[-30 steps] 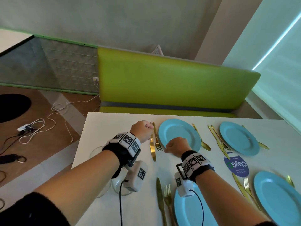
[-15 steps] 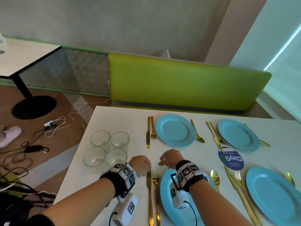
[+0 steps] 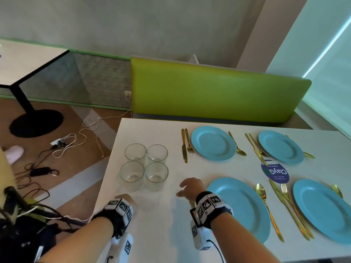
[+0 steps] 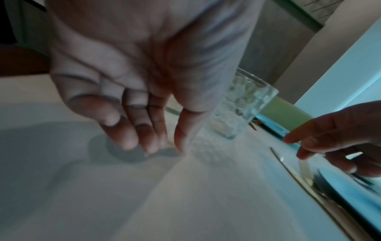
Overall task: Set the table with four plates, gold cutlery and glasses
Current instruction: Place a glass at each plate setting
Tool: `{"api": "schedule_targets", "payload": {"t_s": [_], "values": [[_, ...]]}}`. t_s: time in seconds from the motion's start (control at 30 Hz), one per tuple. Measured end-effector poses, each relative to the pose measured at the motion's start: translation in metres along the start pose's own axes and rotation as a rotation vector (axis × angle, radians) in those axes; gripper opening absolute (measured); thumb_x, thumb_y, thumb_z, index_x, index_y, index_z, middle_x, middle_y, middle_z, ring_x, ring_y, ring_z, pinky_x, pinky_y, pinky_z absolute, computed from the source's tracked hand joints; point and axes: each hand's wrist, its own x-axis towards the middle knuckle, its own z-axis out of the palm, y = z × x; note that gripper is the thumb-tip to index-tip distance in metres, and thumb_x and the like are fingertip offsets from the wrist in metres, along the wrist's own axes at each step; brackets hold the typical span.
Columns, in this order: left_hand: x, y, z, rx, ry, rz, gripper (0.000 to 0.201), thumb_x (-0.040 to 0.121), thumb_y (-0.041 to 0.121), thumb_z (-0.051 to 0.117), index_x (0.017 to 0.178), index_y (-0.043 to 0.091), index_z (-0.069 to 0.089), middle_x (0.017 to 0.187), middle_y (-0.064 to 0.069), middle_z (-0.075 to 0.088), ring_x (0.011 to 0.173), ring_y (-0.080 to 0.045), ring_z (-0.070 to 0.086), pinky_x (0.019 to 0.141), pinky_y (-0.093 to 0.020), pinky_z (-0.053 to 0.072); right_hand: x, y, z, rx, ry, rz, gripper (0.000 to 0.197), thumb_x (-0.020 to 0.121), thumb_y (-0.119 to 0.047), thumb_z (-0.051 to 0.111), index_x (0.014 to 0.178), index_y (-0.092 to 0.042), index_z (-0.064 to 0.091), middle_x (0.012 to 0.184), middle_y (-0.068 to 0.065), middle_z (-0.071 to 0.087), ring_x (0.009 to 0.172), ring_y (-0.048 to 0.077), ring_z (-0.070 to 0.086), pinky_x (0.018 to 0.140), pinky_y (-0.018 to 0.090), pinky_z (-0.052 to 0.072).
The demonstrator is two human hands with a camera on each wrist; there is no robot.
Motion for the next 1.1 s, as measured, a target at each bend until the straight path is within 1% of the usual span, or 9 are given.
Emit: {"api": "schedule_targets", "payload": {"t_s": [0.13,0.23,0.3,0.33,0.43,0.53,0.67,0.97,1.1], "values": [[0.010,-0.026,-0.020,-0.258,0.115,-0.021,0.061,0.080,0.034,0.069,0.128,0.003,0.048,0.129,-0.015,0.057,0.120,-0.028,0.055,0.093,-0.030,0.046,0.002,-0.021,0.029,0.137,0.001,0.029,0.065,0.075,-0.038,0.075,0.132,-0.022,0.048,0.125,0.004,0.059,0.125,0.018,0.048,0.107,0.028,0.039],[0.021,-0.035,-0.030,-0.509,0.153,0.121,0.082,0.049,0.039,0.080,0.116,0.000,0.054,0.115,-0.014,0.063,0.107,-0.026,0.062,0.086,-0.034,0.053,0.004,-0.034,0.040,0.208,0.024,0.020,0.083,0.073,-0.035,0.078,0.142,-0.019,0.034,0.130,0.007,0.054,0.123,0.020,0.050,0.100,0.029,0.041],[0.021,-0.038,-0.032,-0.600,0.191,0.169,0.080,0.052,0.025,0.085,0.120,-0.001,0.053,0.115,-0.011,0.060,0.107,-0.023,0.059,0.081,-0.030,0.049,0.004,-0.042,0.044,0.223,0.058,0.005,0.090,0.071,-0.035,0.080,0.144,-0.019,0.030,0.134,0.007,0.051,0.124,0.021,0.048,0.101,0.030,0.040],[0.023,-0.038,-0.032,-0.618,0.185,0.169,0.089,0.054,0.020,0.086,0.131,0.001,0.045,0.124,-0.013,0.054,0.114,-0.024,0.055,0.086,-0.029,0.045,0.004,-0.045,0.047,0.239,0.076,-0.003,0.092,0.069,-0.035,0.081,0.144,-0.018,0.030,0.135,0.007,0.050,0.125,0.020,0.047,0.102,0.029,0.039],[0.024,-0.033,-0.034,-0.664,0.189,0.238,0.117,0.040,0.032,0.082,0.143,0.010,0.030,0.141,-0.013,0.044,0.130,-0.026,0.044,0.106,-0.034,0.038,0.004,-0.050,0.053,0.308,0.157,-0.020,0.092,0.066,-0.033,0.083,0.141,-0.018,0.033,0.136,0.004,0.050,0.126,0.019,0.046,0.101,0.027,0.037],[0.027,-0.030,-0.031,-0.660,0.160,0.271,0.111,0.048,0.026,0.088,0.142,0.015,0.031,0.141,-0.008,0.046,0.130,-0.025,0.045,0.108,-0.037,0.038,0.006,-0.056,0.058,0.359,0.204,-0.030,0.092,0.063,-0.032,0.085,0.139,-0.018,0.035,0.138,0.002,0.049,0.127,0.020,0.044,0.102,0.027,0.036],[0.031,-0.025,-0.025,-0.708,0.158,0.295,0.100,0.060,0.018,0.087,0.142,0.014,0.032,0.143,-0.007,0.045,0.132,-0.023,0.043,0.105,-0.031,0.036,0.009,-0.059,0.066,0.413,0.245,-0.027,0.096,0.060,-0.034,0.086,0.139,-0.020,0.034,0.138,0.001,0.048,0.127,0.020,0.045,0.102,0.028,0.038],[0.029,-0.021,-0.019,-0.715,0.259,0.314,0.084,0.061,0.020,0.086,0.133,0.015,0.043,0.136,-0.003,0.053,0.126,-0.022,0.050,0.098,-0.024,0.038,0.014,-0.058,0.077,0.389,0.326,-0.020,0.082,0.062,-0.030,0.084,0.131,-0.016,0.044,0.129,0.001,0.054,0.119,0.018,0.050,0.091,0.021,0.039],[0.019,-0.018,-0.019,-0.637,0.240,0.361,0.085,0.061,0.020,0.086,0.134,0.012,0.042,0.136,-0.005,0.053,0.126,-0.024,0.050,0.099,-0.026,0.039,0.006,-0.050,0.070,0.381,0.336,-0.002,0.081,0.062,-0.032,0.083,0.131,-0.016,0.044,0.128,0.001,0.054,0.117,0.018,0.051,0.093,0.025,0.042]]}}
